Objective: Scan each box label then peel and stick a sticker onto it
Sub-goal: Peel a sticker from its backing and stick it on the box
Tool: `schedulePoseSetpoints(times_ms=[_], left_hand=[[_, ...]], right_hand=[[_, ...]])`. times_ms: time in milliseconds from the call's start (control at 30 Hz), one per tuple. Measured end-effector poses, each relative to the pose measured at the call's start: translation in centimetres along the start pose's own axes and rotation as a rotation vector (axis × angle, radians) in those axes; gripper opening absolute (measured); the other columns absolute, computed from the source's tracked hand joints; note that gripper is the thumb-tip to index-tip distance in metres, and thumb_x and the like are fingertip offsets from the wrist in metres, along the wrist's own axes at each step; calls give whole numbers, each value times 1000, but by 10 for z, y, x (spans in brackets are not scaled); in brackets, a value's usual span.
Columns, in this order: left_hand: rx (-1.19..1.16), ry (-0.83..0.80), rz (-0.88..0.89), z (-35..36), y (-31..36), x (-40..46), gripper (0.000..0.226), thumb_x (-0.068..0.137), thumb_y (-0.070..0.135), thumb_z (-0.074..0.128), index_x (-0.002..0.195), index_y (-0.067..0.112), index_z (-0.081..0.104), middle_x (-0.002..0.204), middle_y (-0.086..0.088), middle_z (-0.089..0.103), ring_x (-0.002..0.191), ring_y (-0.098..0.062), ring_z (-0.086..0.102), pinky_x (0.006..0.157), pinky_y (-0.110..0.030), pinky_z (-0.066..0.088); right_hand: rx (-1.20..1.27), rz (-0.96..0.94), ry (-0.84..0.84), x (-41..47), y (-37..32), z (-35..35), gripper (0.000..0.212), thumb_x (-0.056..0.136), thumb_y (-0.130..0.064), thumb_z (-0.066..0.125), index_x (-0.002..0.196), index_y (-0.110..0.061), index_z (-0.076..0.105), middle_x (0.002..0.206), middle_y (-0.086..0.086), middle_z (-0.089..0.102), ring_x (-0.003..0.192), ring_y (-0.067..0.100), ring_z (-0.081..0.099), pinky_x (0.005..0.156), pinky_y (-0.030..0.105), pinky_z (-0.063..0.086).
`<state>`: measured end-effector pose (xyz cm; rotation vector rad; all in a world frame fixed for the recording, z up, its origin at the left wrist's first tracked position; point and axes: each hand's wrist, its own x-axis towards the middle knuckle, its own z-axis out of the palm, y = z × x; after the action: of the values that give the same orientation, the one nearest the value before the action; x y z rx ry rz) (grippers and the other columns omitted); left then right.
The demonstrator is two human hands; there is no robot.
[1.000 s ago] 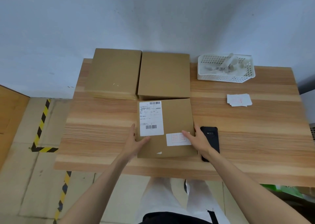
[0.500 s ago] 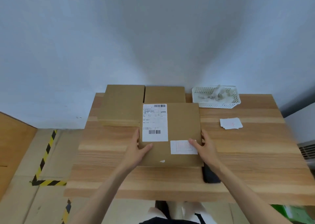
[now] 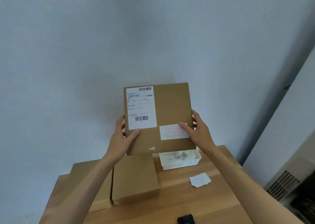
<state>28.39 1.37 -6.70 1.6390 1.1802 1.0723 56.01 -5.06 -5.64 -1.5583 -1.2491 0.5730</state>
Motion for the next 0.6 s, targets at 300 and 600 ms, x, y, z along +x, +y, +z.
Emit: schedulePoseSetpoints(times_ms=[300, 600], left_hand=[[-16, -213, 220, 70, 65, 45, 80, 89, 50, 71, 152, 52, 21, 139, 14, 55, 107, -11, 65, 88, -39, 59], [-130, -622, 336, 224, 116, 1, 75, 92, 39, 71, 153, 46, 26, 143, 8, 54, 115, -16, 60, 94, -44, 58]], right_hand=[[-48, 13, 244, -34, -17, -93, 60, 99, -49, 52, 151, -43, 23, 127, -24, 51, 111, 8, 58, 91, 33, 55], [-211, 166, 619, -162, 0, -211, 52, 105, -37, 48, 152, -30, 28, 119, -29, 49, 105, -3, 56, 79, 15, 46]])
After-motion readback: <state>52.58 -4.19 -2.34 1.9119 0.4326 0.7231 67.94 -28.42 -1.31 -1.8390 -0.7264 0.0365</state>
